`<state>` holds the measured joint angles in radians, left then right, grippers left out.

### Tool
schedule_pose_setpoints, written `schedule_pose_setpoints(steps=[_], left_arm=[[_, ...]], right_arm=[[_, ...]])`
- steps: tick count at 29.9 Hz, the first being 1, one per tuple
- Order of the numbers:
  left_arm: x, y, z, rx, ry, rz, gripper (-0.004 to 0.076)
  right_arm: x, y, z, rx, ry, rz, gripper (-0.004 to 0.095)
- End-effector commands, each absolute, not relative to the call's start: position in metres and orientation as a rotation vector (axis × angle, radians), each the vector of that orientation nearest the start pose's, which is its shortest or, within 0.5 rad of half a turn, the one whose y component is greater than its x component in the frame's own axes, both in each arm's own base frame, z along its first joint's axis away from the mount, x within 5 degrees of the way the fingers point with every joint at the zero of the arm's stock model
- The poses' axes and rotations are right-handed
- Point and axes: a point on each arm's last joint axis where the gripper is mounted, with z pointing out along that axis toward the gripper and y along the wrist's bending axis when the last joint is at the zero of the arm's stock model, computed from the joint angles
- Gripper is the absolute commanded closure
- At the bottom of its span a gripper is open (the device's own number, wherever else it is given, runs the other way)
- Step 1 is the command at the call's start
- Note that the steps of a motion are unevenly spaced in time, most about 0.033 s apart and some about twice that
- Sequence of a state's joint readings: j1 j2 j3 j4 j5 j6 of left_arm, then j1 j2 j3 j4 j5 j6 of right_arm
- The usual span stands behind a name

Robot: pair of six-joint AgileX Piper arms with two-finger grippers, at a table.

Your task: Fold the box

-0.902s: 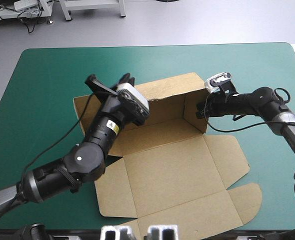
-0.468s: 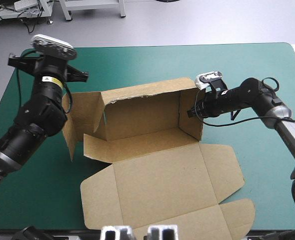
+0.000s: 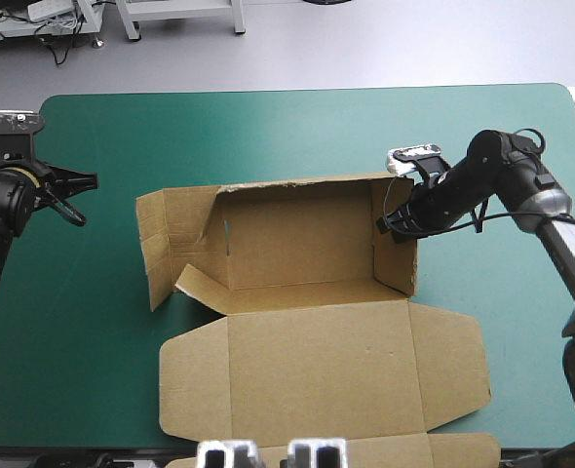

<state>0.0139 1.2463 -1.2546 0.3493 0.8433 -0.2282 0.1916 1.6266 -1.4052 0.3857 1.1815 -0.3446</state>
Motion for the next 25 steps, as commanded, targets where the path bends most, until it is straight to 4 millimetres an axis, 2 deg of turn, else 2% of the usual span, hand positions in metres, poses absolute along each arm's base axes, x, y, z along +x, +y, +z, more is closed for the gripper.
schedule_pose_setpoints(steps=[1,5,8,10,16,19,25], left_arm=[[0.254,0.025,0.408,-0.080,2.219,0.246,0.0712],[0.254,0.025,0.406,-0.074,2.237,0.251,0.0712],[0.255,0.025,0.404,-0.077,2.252,0.249,0.0712],[0.257,0.025,0.402,-0.077,2.264,0.248,0.0712],[0.264,0.026,0.389,-0.064,2.350,0.256,0.0712],[0.269,0.026,0.383,-0.062,2.381,0.264,0.0712],[0.273,0.026,0.379,-0.051,2.394,0.271,0.0712]], right_arm=[[0.329,0.096,0.309,-0.686,2.682,0.496,0.0911],[0.347,0.099,0.291,-0.712,2.631,0.465,0.0911],[0.358,0.099,0.287,-0.721,2.555,0.414,0.0884],[0.363,0.099,0.289,-0.711,2.506,0.383,0.0820],[0.370,0.098,0.294,-0.695,2.419,0.328,0.0525],[0.373,0.098,0.304,-0.700,2.390,0.317,0.0472],[0.372,0.097,0.361,-0.705,2.261,0.293,0.0472]])
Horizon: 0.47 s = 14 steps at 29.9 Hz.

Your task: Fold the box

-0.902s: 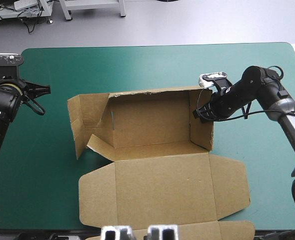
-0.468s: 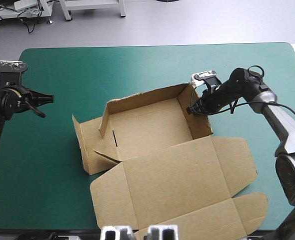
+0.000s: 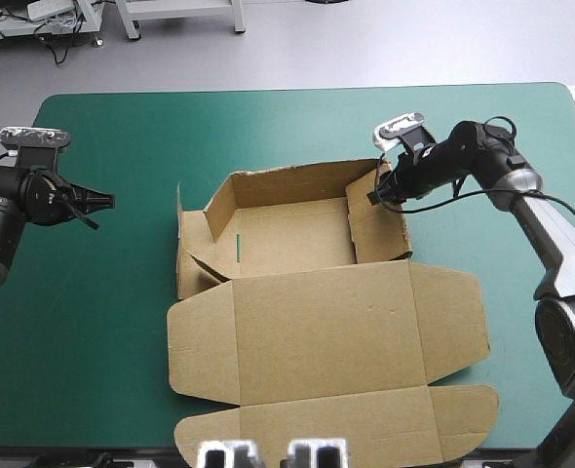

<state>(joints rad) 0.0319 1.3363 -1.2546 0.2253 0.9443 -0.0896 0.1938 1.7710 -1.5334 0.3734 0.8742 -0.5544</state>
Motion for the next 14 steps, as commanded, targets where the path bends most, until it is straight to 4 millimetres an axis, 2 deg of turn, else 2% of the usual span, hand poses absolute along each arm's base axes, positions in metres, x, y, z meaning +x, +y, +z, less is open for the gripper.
schedule_pose_setpoints(steps=[1,4,6,11,14], left_arm=[[0.273,0.026,0.379,-0.035,2.396,0.278,0.0712],[0.273,0.026,0.379,-0.029,2.397,0.280,0.0712],[0.273,0.026,0.379,-0.029,2.397,0.280,0.0712],[0.273,0.026,0.379,-0.027,2.399,0.281,0.0712],[0.273,0.026,0.379,-0.027,2.399,0.281,0.0712]], right_arm=[[0.370,0.097,0.374,-0.701,2.240,0.288,0.0472],[0.359,0.095,0.402,-0.695,2.233,0.295,0.0472],[0.350,0.093,0.413,-0.697,2.263,0.296,0.0472],[0.324,0.084,0.419,-0.680,2.432,0.271,0.0475],[0.316,0.084,0.423,-0.649,2.430,0.300,0.0475]])
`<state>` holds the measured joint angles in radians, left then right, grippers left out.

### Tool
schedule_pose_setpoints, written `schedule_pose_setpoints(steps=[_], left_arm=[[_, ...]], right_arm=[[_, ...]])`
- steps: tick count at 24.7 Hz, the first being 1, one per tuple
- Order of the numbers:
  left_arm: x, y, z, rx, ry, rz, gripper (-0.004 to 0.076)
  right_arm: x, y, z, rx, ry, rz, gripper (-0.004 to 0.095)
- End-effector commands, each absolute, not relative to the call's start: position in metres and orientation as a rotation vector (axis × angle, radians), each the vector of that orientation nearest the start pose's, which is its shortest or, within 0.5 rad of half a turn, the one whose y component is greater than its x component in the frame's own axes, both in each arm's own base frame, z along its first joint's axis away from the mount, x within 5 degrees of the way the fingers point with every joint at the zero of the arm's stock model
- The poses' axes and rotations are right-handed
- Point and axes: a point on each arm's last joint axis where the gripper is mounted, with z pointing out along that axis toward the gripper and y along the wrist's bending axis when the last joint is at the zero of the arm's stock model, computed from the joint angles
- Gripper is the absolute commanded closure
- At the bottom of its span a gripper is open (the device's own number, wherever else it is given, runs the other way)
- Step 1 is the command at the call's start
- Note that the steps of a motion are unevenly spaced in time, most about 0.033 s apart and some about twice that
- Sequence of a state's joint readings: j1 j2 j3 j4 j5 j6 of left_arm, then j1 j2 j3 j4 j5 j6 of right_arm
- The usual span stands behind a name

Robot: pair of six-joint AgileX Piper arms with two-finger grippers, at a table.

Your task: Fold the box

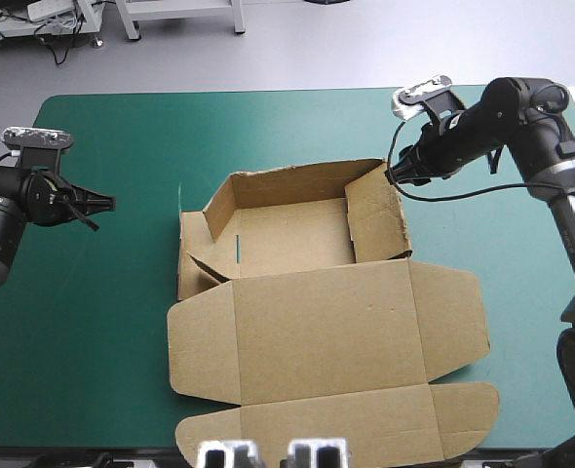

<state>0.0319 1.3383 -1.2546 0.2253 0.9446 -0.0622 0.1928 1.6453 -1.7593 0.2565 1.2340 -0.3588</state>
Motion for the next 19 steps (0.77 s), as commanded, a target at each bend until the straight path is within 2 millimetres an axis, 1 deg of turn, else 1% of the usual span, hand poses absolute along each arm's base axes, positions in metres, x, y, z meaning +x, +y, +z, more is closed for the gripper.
schedule_pose_setpoints(steps=[1,4,7,8,11,14,15,16,17,18,19], left_arm=[[0.273,0.026,0.379,-0.027,2.399,0.281,0.0712],[0.273,0.026,0.379,-0.027,2.399,0.281,0.0712],[0.273,0.027,0.378,-0.028,2.406,0.282,0.0712],[0.272,0.027,0.378,-0.029,2.411,0.282,0.0712],[0.271,0.027,0.377,-0.032,2.422,0.281,0.0712],[0.271,0.027,0.377,-0.033,2.428,0.281,0.0713],[0.271,0.027,0.376,-0.034,2.434,0.282,0.0715],[0.271,0.027,0.376,-0.034,2.434,0.282,0.0715],[0.271,0.027,0.376,-0.034,2.434,0.282,0.0715],[0.271,0.027,0.376,-0.034,2.434,0.282,0.0715],[0.271,0.027,0.377,-0.034,2.431,0.282,0.0717]], right_arm=[[0.315,0.084,0.424,-0.655,2.422,0.310,0.0474],[0.318,0.085,0.423,-0.652,2.413,0.312,0.0475],[0.324,0.086,0.413,-0.619,2.470,0.325,0.0482],[0.332,0.087,0.399,-0.593,2.524,0.327,0.0495],[0.348,0.090,0.374,-0.588,2.598,0.352,0.0498],[0.362,0.096,0.353,-0.580,2.646,0.404,0.0498],[0.370,0.097,0.340,-0.580,2.681,0.405,0.0498],[0.373,0.097,0.335,-0.582,2.693,0.400,0.0498],[0.378,0.098,0.325,-0.580,2.720,0.398,0.0501],[0.380,0.098,0.322,-0.580,2.729,0.399,0.0505],[0.382,0.099,0.317,-0.577,2.736,0.406,0.0529]])
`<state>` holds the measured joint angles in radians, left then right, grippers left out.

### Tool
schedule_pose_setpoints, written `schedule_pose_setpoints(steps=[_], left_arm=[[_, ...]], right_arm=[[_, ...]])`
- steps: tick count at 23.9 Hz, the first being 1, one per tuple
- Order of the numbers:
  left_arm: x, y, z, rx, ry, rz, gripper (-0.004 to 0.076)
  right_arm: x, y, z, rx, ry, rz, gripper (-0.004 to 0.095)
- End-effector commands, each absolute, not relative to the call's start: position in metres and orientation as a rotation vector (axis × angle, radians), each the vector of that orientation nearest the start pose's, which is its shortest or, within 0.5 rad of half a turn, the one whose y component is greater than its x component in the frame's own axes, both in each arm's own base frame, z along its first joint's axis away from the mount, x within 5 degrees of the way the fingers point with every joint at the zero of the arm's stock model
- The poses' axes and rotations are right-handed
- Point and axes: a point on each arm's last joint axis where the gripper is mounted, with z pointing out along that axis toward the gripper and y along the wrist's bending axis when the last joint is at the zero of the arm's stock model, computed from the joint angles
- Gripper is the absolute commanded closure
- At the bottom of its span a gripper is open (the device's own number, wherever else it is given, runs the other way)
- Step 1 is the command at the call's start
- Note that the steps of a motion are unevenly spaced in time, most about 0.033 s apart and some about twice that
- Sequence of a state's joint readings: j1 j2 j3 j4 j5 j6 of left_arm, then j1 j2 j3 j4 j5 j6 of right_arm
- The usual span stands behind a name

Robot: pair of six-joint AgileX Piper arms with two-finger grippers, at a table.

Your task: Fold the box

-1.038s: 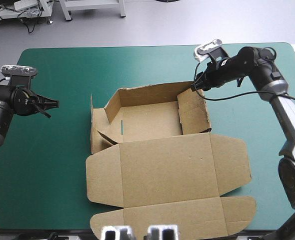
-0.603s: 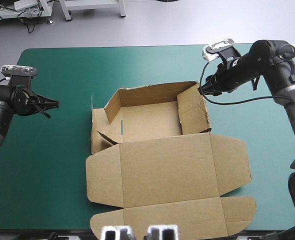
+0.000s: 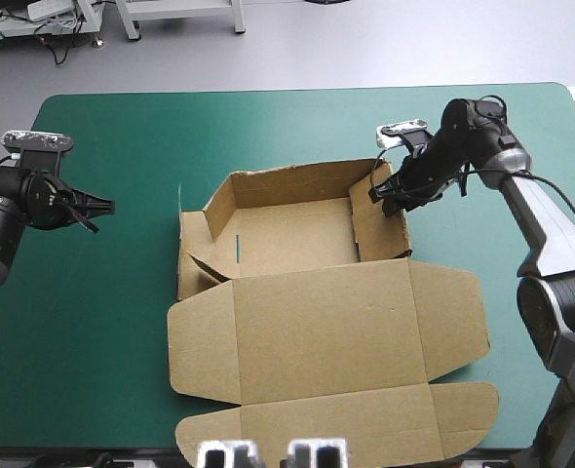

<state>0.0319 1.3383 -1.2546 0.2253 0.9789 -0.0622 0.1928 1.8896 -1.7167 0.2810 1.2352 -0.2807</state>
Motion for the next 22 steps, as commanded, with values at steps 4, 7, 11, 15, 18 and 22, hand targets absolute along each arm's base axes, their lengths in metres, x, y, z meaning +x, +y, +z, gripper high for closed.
schedule_pose_setpoints(steps=[4,7,11,15,18,22], left_arm=[[0.272,0.024,0.377,-0.042,2.426,0.235,0.0719],[0.280,0.027,0.380,-0.020,2.348,0.253,0.0719],[0.289,0.057,0.372,-0.305,2.306,0.098,0.0719],[0.287,0.080,0.376,-0.441,2.218,-0.102,0.0719],[0.286,0.091,0.382,-0.485,2.128,-0.267,0.0719],[0.289,0.099,0.387,-0.477,2.025,-0.463,0.0719]], right_arm=[[0.387,0.102,0.310,-0.578,2.733,0.434,0.0920],[0.388,0.106,0.315,-0.553,2.699,0.498,0.0916],[0.385,0.102,0.362,-0.523,2.568,0.622,0.0917],[0.372,0.088,0.417,-0.473,2.389,0.676,0.0917],[0.358,0.078,0.449,-0.458,2.292,0.656,0.0917],[0.337,0.071,0.479,-0.460,2.201,0.631,0.0917]])
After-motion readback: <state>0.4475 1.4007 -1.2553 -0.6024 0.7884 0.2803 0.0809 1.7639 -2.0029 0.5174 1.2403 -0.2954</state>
